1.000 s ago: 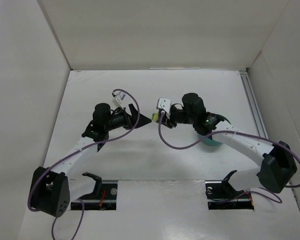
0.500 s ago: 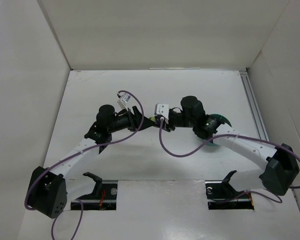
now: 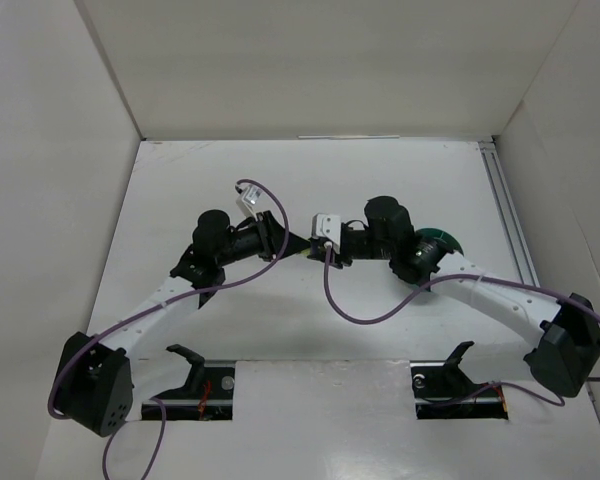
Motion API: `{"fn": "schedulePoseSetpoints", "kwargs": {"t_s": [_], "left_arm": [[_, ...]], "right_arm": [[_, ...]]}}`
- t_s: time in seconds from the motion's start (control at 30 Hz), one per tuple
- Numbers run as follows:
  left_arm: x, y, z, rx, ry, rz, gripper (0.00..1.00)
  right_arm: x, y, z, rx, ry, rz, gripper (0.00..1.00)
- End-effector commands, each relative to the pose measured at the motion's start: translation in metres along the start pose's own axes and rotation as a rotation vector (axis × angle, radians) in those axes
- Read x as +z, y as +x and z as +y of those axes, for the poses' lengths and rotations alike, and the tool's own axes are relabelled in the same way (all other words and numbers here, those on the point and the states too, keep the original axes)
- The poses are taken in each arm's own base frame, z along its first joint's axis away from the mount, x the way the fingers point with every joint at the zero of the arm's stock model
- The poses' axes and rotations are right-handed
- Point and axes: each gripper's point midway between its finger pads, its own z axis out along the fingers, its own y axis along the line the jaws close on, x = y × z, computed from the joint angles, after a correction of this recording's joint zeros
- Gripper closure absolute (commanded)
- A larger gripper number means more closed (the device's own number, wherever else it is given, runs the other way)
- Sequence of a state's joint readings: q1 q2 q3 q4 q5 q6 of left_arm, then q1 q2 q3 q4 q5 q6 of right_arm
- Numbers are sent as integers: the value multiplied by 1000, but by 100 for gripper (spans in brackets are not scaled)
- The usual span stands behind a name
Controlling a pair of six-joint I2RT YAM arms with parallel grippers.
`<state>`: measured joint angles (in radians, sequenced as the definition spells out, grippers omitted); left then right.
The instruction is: Sort the legos into containers by color
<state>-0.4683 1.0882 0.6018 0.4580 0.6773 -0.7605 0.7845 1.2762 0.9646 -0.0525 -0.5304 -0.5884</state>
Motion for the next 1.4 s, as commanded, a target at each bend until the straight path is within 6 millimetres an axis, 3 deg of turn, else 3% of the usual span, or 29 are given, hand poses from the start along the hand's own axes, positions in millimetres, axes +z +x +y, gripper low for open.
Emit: {"fn": "schedulePoseSetpoints", "kwargs": {"t_s": [0.0, 0.17, 0.3, 0.43, 0.67, 0.77, 0.8, 0.83, 0.93, 0.97, 1.0, 1.03, 1.07, 1.1, 1.13, 1.17, 1.2, 1.27, 1.3, 1.33, 1.37], "left_arm": [[-3, -11, -22, 63, 73, -40, 72], [-9, -10, -28, 73, 83, -50, 84], [-12, -17, -27, 88, 31, -59, 85], [-12, -25, -25, 111, -13, -71, 85], [-4, -45, -18, 127, -75, -97, 82], [22, -54, -17, 156, -101, -63, 82], [37, -49, -5, 148, -133, -29, 82], [51, -55, -26, 186, -100, -23, 82], [92, -57, -33, 255, -96, 28, 82], [106, -48, -43, 273, -69, 58, 82], [116, -44, -42, 293, -71, 86, 82], [137, -31, -26, 289, -101, 138, 82], [153, -38, -51, 322, -54, 134, 82], [165, -37, -53, 341, -63, 143, 83], [182, -18, -32, 349, -106, 213, 83], [196, -31, -52, 385, -78, 187, 83], [207, -22, -60, 405, -70, 205, 83], [230, -3, -43, 418, -120, 267, 84], [240, -12, -63, 449, -89, 238, 84], [248, -10, -64, 466, -89, 241, 84], [258, 0, -48, 455, -113, 273, 84]], "right_arm": [[-3, -20, -4, -51, 20, -58, 74], [-12, 0, -15, -16, 112, 45, 74], [-31, 18, -29, 15, 211, 117, 75], [-62, 32, -45, 50, 307, 166, 75], [-136, 60, -72, 127, 528, 306, 75], [-189, 74, -85, 214, 733, 420, 75], [-209, 78, -90, 242, 807, 453, 75], [-228, 76, -88, 267, 869, 470, 75], [-289, 85, -88, 363, 1096, 573, 75], [-303, 82, -83, 419, 1169, 564, 75], [-322, 83, -81, 442, 1248, 599, 75], [-338, 83, -76, 475, 1313, 623, 75], [-352, 80, -67, 513, 1363, 637, 75], [-363, 78, -64, 514, 1398, 657, 74], [-373, 75, -60, 519, 1445, 668, 74], [-382, 72, -56, 522, 1473, 679, 74], [-387, 69, -54, 520, 1492, 666, 74], [-392, 65, -51, 524, 1511, 660, 73], [-393, 64, -48, 524, 1511, 660, 73], [-395, 64, -48, 523, 1523, 667, 73], [-400, 65, -47, 524, 1544, 677, 73]]}}
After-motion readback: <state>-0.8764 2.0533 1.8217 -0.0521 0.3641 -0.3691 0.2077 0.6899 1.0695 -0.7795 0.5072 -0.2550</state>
